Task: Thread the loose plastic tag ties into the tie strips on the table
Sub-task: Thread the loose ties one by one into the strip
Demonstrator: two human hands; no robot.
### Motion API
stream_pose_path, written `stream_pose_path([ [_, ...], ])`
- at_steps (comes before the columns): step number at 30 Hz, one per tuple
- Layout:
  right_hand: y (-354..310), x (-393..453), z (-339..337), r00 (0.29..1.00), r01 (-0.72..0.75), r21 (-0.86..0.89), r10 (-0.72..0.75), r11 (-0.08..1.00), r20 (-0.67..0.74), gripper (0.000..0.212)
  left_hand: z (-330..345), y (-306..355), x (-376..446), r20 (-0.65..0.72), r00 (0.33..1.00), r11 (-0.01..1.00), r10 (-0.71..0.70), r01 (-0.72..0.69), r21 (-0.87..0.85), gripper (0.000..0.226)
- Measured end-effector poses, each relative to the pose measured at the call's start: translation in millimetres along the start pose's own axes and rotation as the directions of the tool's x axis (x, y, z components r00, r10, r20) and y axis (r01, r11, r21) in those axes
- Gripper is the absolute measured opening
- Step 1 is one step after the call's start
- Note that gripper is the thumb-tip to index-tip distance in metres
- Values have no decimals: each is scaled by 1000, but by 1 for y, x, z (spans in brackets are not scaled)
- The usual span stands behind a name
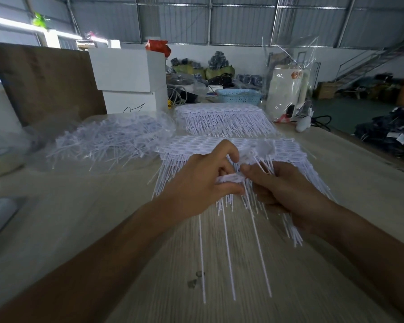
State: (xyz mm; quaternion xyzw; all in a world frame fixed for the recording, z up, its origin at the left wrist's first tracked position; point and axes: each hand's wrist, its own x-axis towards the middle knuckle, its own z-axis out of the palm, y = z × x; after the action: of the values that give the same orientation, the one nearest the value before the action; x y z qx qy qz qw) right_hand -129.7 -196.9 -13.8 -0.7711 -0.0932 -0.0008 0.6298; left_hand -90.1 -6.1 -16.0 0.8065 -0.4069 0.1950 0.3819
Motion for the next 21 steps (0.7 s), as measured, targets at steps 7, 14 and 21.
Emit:
stream_pose_path([
  [7,0,3,-2,998,-49,28,50,998,-24,35,-5,-2,0,22,1000,1000,7,-6,-20,27],
  [14,2,7,-7,979,-62,31,67,998,-194,33,-14,-14,-3,27,996,979,-89,82,184,34],
  [21,0,4,-6,988,88,-123,-103,988,-115,52,-14,-14,-3,-36,999,975,39,-30,222,22],
])
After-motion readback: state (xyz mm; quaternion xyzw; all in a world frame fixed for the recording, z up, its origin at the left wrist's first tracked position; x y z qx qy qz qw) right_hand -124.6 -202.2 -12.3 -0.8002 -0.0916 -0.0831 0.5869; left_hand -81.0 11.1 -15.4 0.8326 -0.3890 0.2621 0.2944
